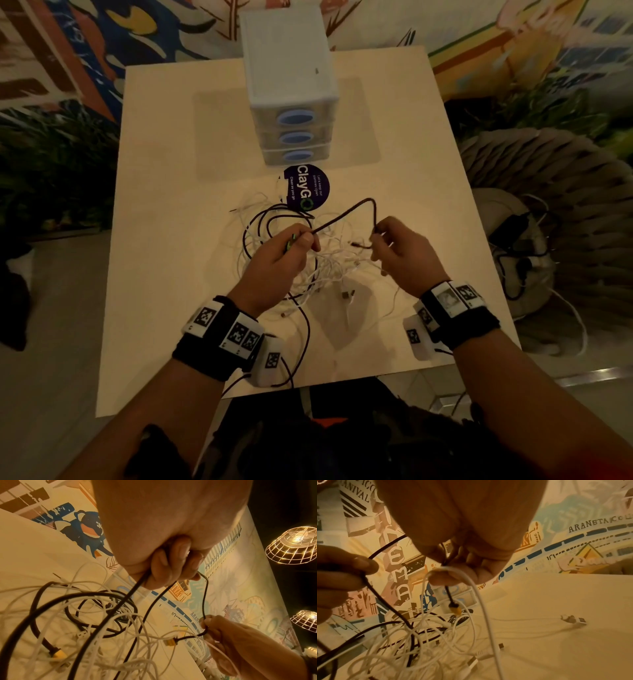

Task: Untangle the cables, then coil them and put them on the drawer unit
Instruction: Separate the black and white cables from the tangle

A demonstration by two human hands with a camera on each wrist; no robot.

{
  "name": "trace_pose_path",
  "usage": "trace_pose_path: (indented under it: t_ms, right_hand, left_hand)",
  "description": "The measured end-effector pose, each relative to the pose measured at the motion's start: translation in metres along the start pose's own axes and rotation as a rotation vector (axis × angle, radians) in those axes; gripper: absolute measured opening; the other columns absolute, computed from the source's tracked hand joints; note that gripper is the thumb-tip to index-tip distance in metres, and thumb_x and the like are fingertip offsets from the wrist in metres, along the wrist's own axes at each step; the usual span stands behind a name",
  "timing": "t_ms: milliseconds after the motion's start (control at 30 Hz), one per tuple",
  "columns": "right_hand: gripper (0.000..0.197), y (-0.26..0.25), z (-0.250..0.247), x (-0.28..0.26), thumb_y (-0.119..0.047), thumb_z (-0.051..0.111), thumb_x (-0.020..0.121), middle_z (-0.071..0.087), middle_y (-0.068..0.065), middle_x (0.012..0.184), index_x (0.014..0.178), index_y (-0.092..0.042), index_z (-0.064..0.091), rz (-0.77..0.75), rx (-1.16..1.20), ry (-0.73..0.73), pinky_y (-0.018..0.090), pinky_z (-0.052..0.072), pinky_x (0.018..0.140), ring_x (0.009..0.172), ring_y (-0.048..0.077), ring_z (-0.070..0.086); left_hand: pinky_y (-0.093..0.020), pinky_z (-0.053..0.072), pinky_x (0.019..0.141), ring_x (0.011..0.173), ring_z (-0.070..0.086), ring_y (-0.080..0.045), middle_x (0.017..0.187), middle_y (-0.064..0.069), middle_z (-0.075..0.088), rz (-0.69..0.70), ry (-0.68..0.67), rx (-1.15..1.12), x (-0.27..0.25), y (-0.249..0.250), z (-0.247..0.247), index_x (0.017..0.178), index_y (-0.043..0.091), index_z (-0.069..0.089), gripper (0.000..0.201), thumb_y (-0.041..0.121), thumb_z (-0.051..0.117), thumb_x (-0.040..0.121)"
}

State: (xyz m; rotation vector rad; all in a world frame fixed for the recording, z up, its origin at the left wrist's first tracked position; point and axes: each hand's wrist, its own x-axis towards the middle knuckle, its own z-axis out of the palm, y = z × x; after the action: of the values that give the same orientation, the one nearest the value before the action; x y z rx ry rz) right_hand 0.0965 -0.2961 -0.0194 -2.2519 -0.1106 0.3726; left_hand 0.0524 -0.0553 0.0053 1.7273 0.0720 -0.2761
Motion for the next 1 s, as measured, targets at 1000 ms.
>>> trace_pose_path:
  t_ms: [1000]
  right_hand:
    - [0.008, -0.052, 0.0, -0.025, -0.005, 0.06, 0.1, 0.076, 0.008, 0.098, 0.101, -0.012, 0.056, -0.125, 0.541, -0.001, 0.032, 0.054, 0.059, 0.067, 0.032, 0.073]
  left_hand:
    - [-0.016, 0.033, 0.045, 0.045, 0.04, -0.005, 0.058, 0.0, 0.048, -0.205, 0.131, 0.016, -0.037, -0.013, -0.013, 0.123, 0.031, 0.063, 0.027, 0.036, 0.041, 0.109]
